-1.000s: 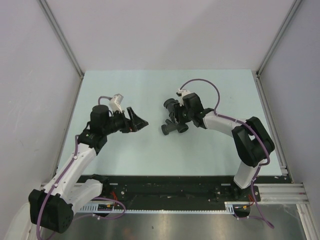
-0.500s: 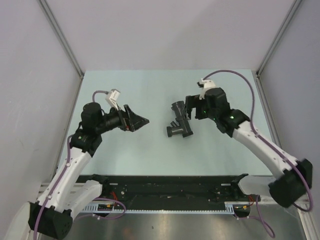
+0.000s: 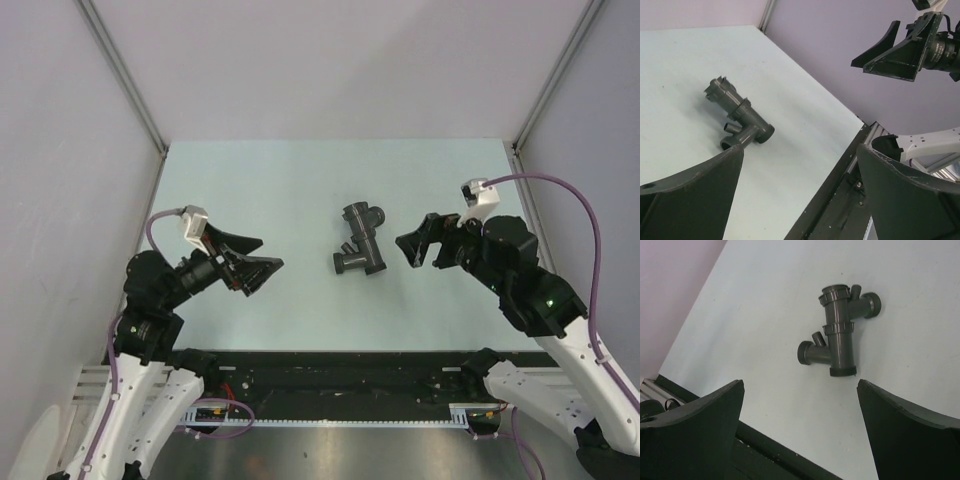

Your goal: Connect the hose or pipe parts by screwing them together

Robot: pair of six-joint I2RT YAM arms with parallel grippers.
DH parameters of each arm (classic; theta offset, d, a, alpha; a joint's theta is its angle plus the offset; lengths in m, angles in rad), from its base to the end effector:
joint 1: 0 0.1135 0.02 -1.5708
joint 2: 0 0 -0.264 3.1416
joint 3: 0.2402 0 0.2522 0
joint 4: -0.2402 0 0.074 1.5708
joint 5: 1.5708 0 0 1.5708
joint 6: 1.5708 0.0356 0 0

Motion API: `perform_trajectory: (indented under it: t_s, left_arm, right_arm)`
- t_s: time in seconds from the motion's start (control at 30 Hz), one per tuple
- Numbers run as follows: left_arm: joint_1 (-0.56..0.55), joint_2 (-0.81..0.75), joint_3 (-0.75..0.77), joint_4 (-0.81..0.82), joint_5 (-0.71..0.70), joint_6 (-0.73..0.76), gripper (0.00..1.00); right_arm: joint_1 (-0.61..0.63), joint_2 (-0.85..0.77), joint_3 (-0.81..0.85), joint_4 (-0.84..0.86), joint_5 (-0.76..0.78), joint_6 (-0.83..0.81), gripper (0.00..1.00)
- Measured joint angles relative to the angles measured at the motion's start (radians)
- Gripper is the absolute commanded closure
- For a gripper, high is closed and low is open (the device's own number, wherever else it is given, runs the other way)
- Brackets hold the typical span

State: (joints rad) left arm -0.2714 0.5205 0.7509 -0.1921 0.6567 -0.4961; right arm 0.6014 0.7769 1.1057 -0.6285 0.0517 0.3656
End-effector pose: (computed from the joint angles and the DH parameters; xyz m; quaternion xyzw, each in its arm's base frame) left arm 0.1077 -0.0525 0.3631 0.1573 0.6783 -0.4627 0.5487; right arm 0.1238 0.0827 0.4021 -0.0794 0.8007 0.2575 0.5351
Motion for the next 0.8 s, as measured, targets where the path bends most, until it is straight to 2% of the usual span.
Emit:
perform_trajectory:
  t_s: [0.3,0.8]
  left_arm:
    - [0.000,-0.008,-0.045,-0.005,-0.029,0.000,0.00]
    - [0.000,0.010,-0.045,-0.004,-0.036,0.000,0.00]
  right_arm:
    - [0.000,-0.044,-0.161,0.001,-0.038,0.081,0.00]
    - [0.000,-0.093,-0.167,0.065,-0.053,0.086,0.00]
